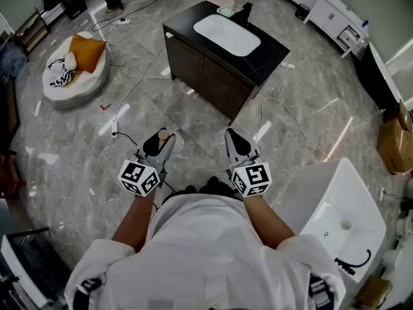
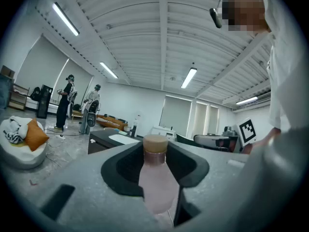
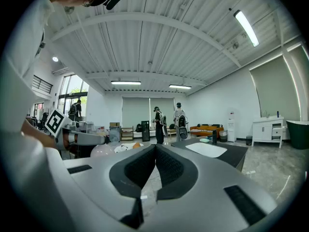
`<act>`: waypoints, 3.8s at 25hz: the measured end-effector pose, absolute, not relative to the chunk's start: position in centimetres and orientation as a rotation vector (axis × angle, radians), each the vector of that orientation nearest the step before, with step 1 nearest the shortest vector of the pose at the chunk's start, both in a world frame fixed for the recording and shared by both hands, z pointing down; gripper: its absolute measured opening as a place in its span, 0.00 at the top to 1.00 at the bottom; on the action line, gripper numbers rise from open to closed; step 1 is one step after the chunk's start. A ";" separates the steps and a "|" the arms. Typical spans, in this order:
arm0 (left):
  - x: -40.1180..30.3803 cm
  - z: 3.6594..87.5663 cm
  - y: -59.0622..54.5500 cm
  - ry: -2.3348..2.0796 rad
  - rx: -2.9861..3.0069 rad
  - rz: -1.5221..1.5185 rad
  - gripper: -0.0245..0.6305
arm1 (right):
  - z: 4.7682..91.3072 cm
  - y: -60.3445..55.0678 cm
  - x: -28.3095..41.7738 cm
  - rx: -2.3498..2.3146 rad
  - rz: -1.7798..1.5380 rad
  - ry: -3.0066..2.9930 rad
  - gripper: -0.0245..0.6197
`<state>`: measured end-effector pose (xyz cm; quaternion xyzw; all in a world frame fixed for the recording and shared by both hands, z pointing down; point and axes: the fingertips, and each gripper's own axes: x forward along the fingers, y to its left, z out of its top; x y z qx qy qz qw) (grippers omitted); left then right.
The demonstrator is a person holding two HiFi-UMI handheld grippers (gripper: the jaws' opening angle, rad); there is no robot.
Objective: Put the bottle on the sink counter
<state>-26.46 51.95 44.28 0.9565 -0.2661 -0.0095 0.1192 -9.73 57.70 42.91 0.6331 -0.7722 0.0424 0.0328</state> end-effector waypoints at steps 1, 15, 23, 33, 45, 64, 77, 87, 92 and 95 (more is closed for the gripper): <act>-26.6 44.3 52.0 -0.774 2.792 -0.021 0.73 | 42.8 57.7 -9.9 1.943 0.132 -2.377 0.94; -27.2 44.7 51.4 -0.721 2.771 -0.026 0.73 | 43.6 56.9 -10.8 1.909 0.205 -2.406 0.94; -27.4 45.6 48.3 -0.775 2.736 -0.035 0.73 | 44.3 53.5 -10.6 1.865 0.217 -2.473 0.94; -25.1 43.8 39.6 -0.853 2.744 -0.024 0.73 | 42.7 42.7 -7.4 1.827 0.196 -2.588 0.94; -18.7 41.8 29.4 -0.924 2.690 -0.019 0.73 | 40.5 32.0 0.3 1.771 0.162 -2.652 0.94; -14.3 46.3 18.2 -0.878 2.612 0.033 0.73 | 45.3 20.0 3.8 1.744 0.341 -2.605 0.94; -13.7 44.9 3.3 -0.786 2.741 0.058 0.73 | 43.9 4.7 2.3 1.748 0.288 -2.579 0.94; -13.2 45.2 -6.0 -0.680 2.766 0.037 0.73 | 43.9 -2.6 2.7 1.857 0.280 -2.505 0.94; -11.5 45.5 -9.2 -0.633 2.767 0.038 0.73 | 44.3 -4.5 4.8 1.914 0.287 -2.456 0.94; -10.1 45.2 -11.6 -0.606 2.777 0.044 0.73 | 44.7 -6.1 6.4 1.946 0.310 -2.430 0.94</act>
